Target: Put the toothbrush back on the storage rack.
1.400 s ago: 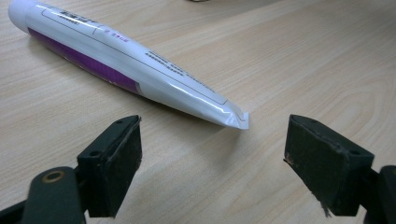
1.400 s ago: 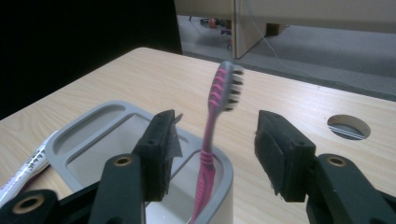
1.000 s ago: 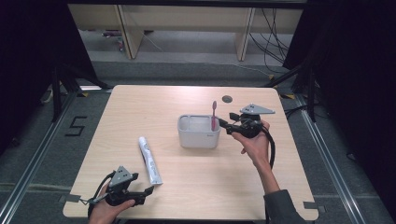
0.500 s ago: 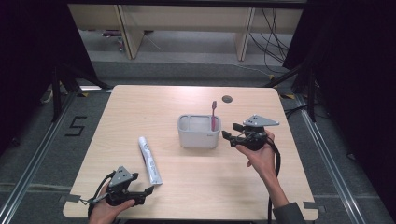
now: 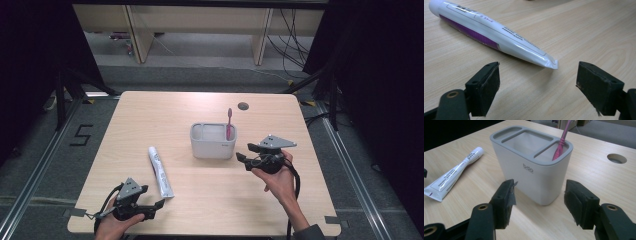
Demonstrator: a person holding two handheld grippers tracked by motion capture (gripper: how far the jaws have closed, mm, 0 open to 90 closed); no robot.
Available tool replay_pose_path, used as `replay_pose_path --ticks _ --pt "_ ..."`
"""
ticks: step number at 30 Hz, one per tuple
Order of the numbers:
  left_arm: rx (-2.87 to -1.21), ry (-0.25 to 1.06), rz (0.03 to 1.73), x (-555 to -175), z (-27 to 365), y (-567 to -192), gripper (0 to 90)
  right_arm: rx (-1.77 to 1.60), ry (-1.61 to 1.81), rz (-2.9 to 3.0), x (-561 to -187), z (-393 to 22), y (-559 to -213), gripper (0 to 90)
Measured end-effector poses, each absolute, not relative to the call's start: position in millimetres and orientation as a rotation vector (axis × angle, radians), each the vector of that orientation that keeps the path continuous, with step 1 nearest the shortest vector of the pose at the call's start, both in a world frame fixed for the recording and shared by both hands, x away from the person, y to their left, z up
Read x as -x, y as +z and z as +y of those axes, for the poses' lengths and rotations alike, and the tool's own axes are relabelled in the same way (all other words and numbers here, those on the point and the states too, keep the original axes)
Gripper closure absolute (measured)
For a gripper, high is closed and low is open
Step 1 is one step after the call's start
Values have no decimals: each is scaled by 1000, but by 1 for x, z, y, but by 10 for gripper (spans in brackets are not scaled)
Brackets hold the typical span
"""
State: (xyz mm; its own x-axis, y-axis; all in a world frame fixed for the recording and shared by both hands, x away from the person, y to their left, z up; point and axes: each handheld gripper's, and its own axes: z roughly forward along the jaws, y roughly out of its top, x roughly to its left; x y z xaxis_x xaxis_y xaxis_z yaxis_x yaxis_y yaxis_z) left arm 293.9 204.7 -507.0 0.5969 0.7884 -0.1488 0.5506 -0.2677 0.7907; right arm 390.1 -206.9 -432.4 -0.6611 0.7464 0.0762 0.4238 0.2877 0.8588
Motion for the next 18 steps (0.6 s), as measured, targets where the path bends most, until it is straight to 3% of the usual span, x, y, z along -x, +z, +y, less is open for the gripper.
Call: replay_pose_path --ticks 18 --pt "-1952 347 1069 -294 205 -507 185 -1075 1281 2276 -365 -215 -458 396"
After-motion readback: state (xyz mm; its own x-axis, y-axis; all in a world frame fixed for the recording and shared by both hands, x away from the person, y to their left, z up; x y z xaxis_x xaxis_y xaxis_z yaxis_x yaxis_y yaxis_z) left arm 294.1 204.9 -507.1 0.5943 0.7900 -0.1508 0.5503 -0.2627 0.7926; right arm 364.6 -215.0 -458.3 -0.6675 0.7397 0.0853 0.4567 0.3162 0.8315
